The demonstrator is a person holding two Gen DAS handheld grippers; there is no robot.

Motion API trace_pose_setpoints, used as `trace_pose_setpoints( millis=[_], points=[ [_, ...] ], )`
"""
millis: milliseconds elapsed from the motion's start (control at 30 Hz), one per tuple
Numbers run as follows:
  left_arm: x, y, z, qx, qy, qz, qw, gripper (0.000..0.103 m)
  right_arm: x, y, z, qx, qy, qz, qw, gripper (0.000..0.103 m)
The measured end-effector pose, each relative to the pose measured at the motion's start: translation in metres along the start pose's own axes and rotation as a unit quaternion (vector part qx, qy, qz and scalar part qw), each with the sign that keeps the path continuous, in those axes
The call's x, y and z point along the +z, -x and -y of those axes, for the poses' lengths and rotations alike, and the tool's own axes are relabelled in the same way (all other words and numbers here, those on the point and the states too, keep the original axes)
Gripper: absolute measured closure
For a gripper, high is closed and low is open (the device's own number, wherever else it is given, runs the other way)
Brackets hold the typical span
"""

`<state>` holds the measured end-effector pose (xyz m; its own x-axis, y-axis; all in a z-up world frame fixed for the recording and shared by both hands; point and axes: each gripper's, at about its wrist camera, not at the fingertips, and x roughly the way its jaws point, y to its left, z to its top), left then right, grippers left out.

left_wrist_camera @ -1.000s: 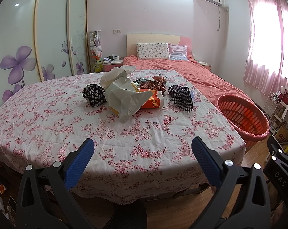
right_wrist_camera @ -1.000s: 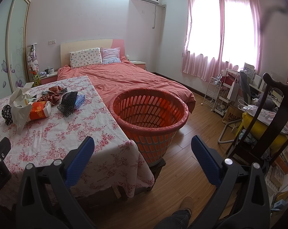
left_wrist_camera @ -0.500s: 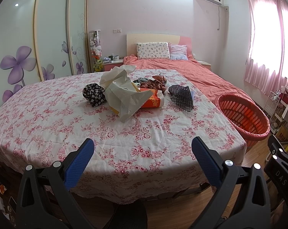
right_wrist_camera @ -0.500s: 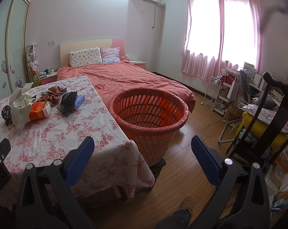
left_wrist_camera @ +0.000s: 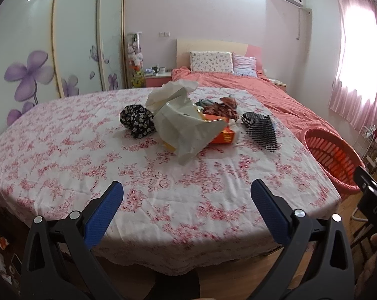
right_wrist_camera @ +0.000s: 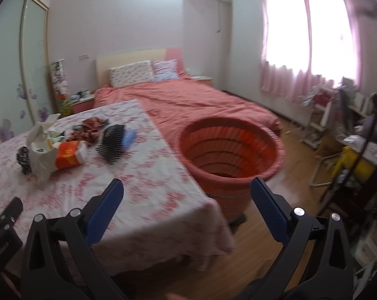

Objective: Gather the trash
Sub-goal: 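Grasp the black checkered mesh with the right tool while the left tool approaches the white bag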

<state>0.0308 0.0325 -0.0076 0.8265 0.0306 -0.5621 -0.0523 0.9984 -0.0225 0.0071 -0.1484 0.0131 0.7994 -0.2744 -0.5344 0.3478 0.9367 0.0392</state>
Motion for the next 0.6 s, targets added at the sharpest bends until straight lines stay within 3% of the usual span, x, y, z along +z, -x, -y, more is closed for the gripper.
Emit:
trace_pose_setpoints(
  millis=[67, 133, 300, 400, 500, 600],
  points=[
    [0.004, -0.008, -0.009, -0.003, 0.009, -0.008, 0.9999, 0.002, 0.006, -0.012, -0.007, 0.021, -0.003, -0.010, 1.000, 0.007],
    [0.007, -0.013, -0.015, -0.003, 0.012, -0.010, 0.9999, 0.002, 0.013, -0.027, -0.018, 0.038, 0.000, -0.019, 0.999, 0.016],
    [0.018, -0.027, -0.029, 0.004, 0.013, -0.006, 0.9999, 0.002, 0.030, -0.065, -0.046, 0.069, 0.010, -0.038, 0.997, 0.021],
    [0.023, -0.035, -0.035, 0.006, 0.016, -0.008, 0.9998, 0.002, 0.036, -0.088, -0.062, 0.084, 0.021, -0.054, 0.995, 0.031],
    [0.026, -0.044, -0.040, 0.007, 0.020, -0.014, 0.9997, 0.002, 0.039, -0.120, -0.079, 0.101, 0.022, -0.083, 0.991, 0.041],
    [0.028, -0.051, -0.048, 0.006, 0.031, -0.020, 0.9993, 0.002, 0.039, -0.142, -0.082, 0.108, 0.009, -0.109, 0.988, 0.045]
  ],
)
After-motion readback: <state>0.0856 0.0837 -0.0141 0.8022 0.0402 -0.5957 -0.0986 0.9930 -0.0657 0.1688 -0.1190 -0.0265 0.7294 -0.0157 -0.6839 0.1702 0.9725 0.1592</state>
